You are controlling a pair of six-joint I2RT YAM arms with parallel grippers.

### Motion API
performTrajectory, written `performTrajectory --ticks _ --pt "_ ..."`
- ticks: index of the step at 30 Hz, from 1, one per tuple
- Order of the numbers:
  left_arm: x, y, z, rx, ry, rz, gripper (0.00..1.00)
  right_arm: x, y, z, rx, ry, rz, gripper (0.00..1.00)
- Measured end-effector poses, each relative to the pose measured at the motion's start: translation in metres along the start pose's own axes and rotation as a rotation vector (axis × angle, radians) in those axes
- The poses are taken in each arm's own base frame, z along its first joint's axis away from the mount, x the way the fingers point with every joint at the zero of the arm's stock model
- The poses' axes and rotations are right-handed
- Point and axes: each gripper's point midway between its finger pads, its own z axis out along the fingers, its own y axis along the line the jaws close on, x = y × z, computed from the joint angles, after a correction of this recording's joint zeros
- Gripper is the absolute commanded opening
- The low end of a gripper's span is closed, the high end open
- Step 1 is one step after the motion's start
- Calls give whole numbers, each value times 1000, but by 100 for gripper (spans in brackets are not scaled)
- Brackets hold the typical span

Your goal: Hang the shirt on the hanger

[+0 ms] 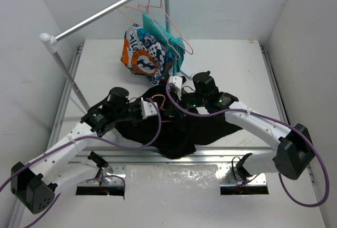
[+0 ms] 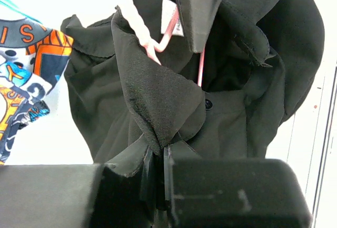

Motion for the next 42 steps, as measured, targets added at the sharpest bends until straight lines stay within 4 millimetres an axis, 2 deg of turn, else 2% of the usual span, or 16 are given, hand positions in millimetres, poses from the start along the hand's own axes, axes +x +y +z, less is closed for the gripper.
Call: performTrajectory --ticks 4,9,12,14,17,20,21,27,30,33,38,42 --pt "-1 -1 0 7 -6 3 0 -4 3 -2 -15 -11 -22 0" --pt "-1 -4 0 19 -8 -9 0 -1 9 -2 -45 -11 -21 4" --pt "-3 -7 -1 37 -11 -23 0 0 12 -1 -61 -13 -18 15" --pt "-10 -8 -2 47 -33 -21 0 -1 12 -1 -66 -18 -20 19" --pt "-21 -6 -3 52 -67 -12 0 -3 13 -1 -68 -28 -27 17" --pt "-26 -4 -4 51 -80 -6 0 -5 14 -1 -73 -35 -33 7" --pt "-26 -4 -4 50 -81 -6 0 -6 15 -2 -78 -36 -33 0" --pt "-27 -3 -4 49 -81 -6 0 -7 14 -6 -48 -39 -39 0" --pt "-35 1 -7 48 -103 9 6 -10 14 -16 -17 -63 -57 0" --pt "-38 7 -12 41 -119 19 12 -14 8 -36 34 -102 -68 0" --pt "-19 27 -24 0 -102 -38 20 -14 -4 -67 156 -128 -72 0" --pt "-9 36 -28 -5 -101 -73 33 -17 -2 -74 179 -133 -81 0"
